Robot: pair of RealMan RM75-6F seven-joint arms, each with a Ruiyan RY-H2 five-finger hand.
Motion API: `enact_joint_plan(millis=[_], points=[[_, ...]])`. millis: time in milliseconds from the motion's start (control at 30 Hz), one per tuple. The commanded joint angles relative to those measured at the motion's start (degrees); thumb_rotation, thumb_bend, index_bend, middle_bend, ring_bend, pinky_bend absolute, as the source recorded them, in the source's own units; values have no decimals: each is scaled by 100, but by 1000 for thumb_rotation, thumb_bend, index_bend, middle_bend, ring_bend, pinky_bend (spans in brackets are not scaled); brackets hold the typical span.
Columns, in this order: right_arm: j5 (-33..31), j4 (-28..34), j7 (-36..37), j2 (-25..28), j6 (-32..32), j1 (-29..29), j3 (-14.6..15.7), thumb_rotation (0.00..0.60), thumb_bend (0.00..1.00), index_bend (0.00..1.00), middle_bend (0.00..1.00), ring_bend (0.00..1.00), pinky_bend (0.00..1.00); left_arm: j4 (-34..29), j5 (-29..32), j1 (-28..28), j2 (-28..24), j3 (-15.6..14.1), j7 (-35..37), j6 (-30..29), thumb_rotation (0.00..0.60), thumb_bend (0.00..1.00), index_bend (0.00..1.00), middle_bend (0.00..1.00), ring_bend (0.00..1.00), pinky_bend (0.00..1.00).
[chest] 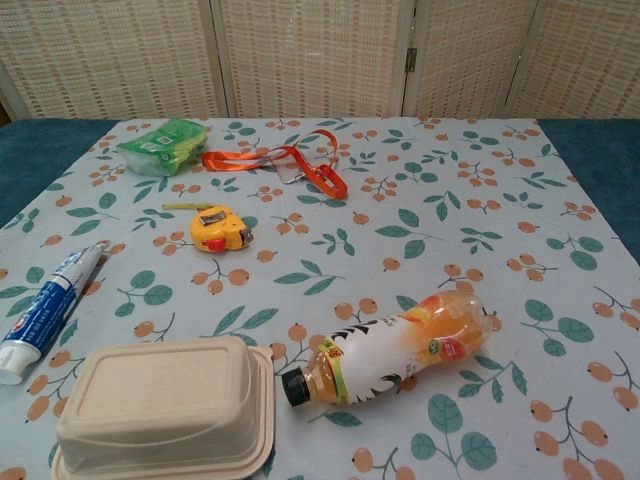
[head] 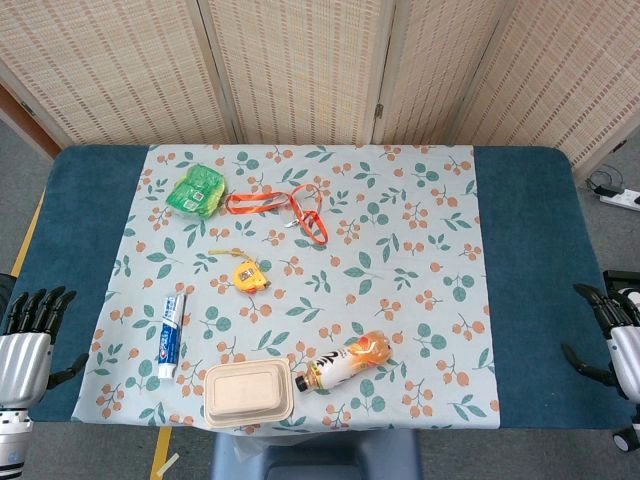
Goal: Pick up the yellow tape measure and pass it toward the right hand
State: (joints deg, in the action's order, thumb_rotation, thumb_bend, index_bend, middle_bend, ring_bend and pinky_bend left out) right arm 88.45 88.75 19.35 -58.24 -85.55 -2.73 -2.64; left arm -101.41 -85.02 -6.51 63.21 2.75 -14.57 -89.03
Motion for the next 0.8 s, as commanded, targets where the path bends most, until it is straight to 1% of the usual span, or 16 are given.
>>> enact_joint_plan(millis=[33, 333, 533, 667, 800], points=[[-3, 6, -6, -15, 11, -18, -12, 600, 362, 138, 155, 198, 85, -9, 11, 12, -5, -3, 0, 16, 600, 248, 158, 140, 94, 0], [24, 33, -35, -13, -34, -21, -15, 600, 361, 137, 155, 198, 85, -17, -72, 58, -43, -10, 79, -2, 600, 248, 156, 141, 95, 0], [4, 26, -43, -1, -78, 15, -9, 600, 361, 137, 155, 197, 85, -16, -138, -15, -40, 20, 103, 103, 600, 248, 157, 141, 94, 0], [-4, 56, -51, 45, -138, 23, -44, 600, 362, 137, 155, 198, 85, 24, -298, -279, -42, 133, 304, 351, 600, 248, 160, 140, 94, 0], [31, 112, -105, 100, -182, 19, -60, 600, 362, 137, 155, 200, 85, 177, -392, -782, 15, 345, 598, 880, 600, 248, 166, 141, 94, 0]])
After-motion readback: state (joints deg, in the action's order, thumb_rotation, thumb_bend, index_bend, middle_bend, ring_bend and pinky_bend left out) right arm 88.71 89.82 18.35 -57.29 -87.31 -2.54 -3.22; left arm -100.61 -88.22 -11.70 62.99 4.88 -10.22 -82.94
